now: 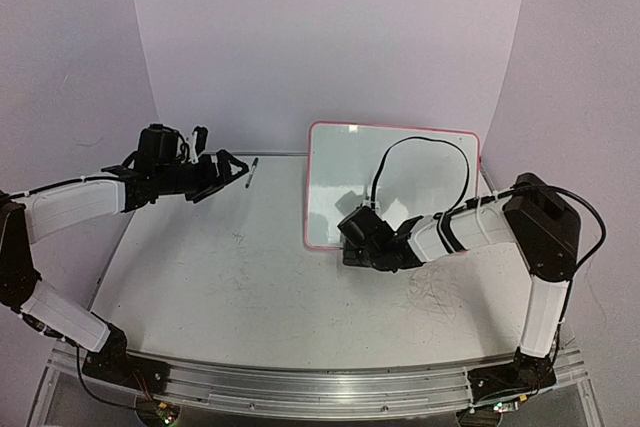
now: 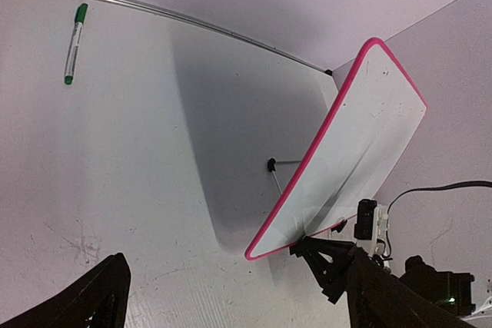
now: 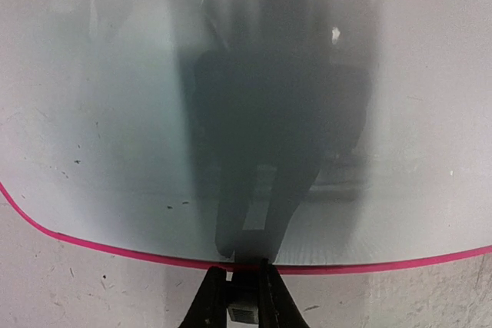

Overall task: Write a sentence on the whiteboard
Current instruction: Move the whiteboard to the center of the board, then pick up the whiteboard marker from the corner of the board.

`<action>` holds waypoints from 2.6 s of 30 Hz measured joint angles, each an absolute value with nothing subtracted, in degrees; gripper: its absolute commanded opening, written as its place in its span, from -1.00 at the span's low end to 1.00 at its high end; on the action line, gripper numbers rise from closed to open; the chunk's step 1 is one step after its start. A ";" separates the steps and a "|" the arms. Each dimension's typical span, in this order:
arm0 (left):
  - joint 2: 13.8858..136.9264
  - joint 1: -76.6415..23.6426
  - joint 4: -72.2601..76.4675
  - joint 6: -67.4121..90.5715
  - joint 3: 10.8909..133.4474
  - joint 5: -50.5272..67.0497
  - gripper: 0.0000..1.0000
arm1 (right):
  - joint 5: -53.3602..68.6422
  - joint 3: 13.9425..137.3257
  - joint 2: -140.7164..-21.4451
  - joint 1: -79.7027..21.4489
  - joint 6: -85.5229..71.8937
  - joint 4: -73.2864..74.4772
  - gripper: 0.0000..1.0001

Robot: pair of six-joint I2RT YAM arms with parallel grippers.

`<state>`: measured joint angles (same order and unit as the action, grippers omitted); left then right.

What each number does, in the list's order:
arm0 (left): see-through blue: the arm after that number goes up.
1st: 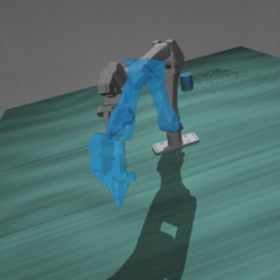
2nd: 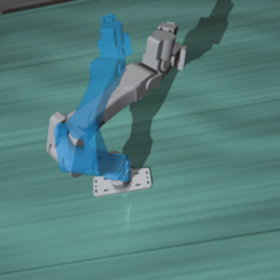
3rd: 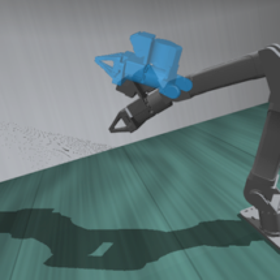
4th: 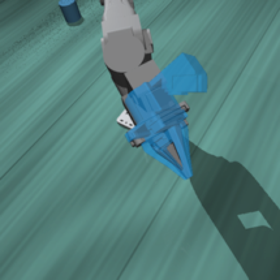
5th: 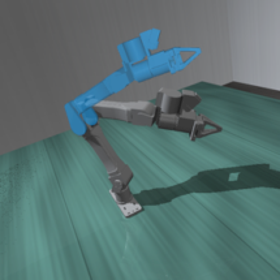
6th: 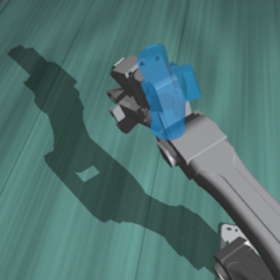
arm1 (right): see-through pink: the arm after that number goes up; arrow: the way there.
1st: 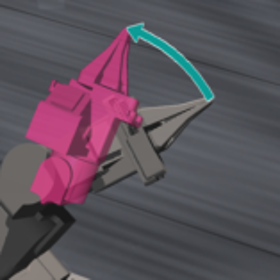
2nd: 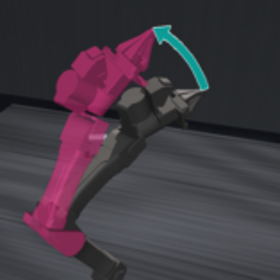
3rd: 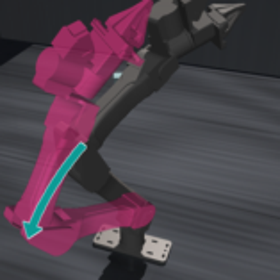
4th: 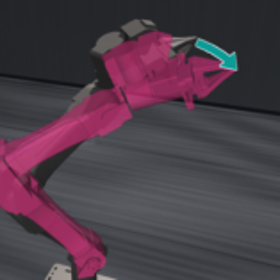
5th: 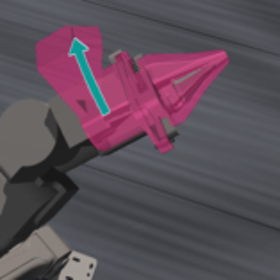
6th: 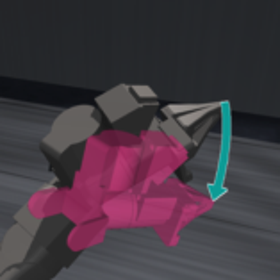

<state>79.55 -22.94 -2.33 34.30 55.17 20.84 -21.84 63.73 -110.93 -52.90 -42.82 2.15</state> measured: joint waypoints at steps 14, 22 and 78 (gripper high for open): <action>79.50 -22.94 -3.07 34.54 53.54 20.66 0.99 | -28.15 64.62 -111.99 -60.11 -49.92 6.88 -0.89; 81.30 -22.94 -4.52 33.52 53.54 17.94 0.99 | -30.47 63.13 -112.09 -61.39 -52.11 6.33 -0.20; 142.94 -22.94 -14.46 10.47 111.18 -15.25 -1.00 | -32.91 54.26 -73.06 -60.66 -28.72 8.23 0.90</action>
